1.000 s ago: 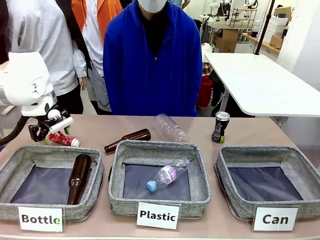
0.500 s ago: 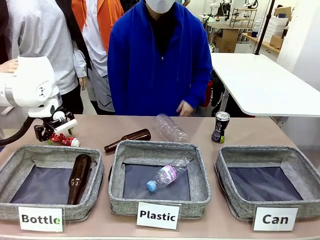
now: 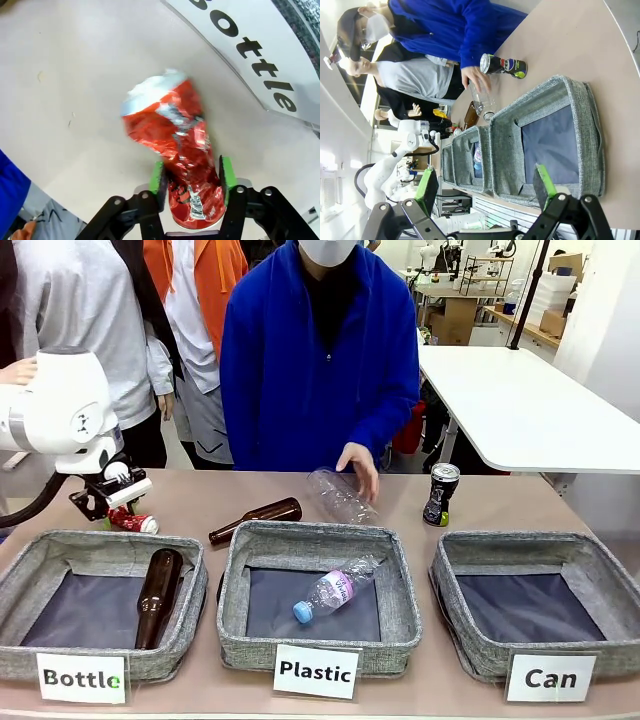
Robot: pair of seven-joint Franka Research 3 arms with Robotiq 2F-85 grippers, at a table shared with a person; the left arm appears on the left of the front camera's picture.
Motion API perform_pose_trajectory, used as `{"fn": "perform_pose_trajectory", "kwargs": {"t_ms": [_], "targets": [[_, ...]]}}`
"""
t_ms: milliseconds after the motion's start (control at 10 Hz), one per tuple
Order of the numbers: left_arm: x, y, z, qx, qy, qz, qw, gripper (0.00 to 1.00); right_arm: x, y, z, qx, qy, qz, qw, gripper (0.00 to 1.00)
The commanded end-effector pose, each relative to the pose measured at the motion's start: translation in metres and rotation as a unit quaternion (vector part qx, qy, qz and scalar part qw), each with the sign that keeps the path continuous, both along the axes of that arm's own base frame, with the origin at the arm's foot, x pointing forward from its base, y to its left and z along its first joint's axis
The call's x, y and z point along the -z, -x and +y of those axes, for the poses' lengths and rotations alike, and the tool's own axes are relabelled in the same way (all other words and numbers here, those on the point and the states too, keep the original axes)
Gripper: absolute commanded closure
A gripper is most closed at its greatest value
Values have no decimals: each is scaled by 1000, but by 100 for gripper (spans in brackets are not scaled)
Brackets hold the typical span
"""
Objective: Sort the can waste into the basket.
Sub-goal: Pick up the can waste from the table and place it in the right Fabric basket.
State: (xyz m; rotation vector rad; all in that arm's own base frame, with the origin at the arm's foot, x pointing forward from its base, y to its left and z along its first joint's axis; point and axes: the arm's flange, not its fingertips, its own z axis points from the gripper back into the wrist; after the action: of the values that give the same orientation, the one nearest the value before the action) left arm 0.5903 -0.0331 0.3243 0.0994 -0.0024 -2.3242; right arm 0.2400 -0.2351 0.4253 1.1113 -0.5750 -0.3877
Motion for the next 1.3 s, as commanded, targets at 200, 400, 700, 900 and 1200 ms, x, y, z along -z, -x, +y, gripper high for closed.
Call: {"fn": "perform_pose_trajectory", "kwargs": {"t_ms": [200, 400, 700, 900, 1200], "targets": [[0, -2, 1, -12, -17, -10, 1000, 100, -1, -2, -1, 1, -3, -20, 1000, 0], [-1, -1, 2, -15, -16, -14, 1000, 100, -1, -2, -1, 1, -3, -20, 1000, 0], [-10, 2, 8, -29, -5, -29, 999, 100, -1, -2, -1, 1, -3, -20, 1000, 0], [-44, 17, 22, -71, 37, -79, 994, 100, -1, -2, -1, 1, -3, -20, 1000, 0], [-128, 92, 45, -171, 124, -98, 973, 100, -1, -2, -1, 1, -3, -20, 1000, 0]]}}
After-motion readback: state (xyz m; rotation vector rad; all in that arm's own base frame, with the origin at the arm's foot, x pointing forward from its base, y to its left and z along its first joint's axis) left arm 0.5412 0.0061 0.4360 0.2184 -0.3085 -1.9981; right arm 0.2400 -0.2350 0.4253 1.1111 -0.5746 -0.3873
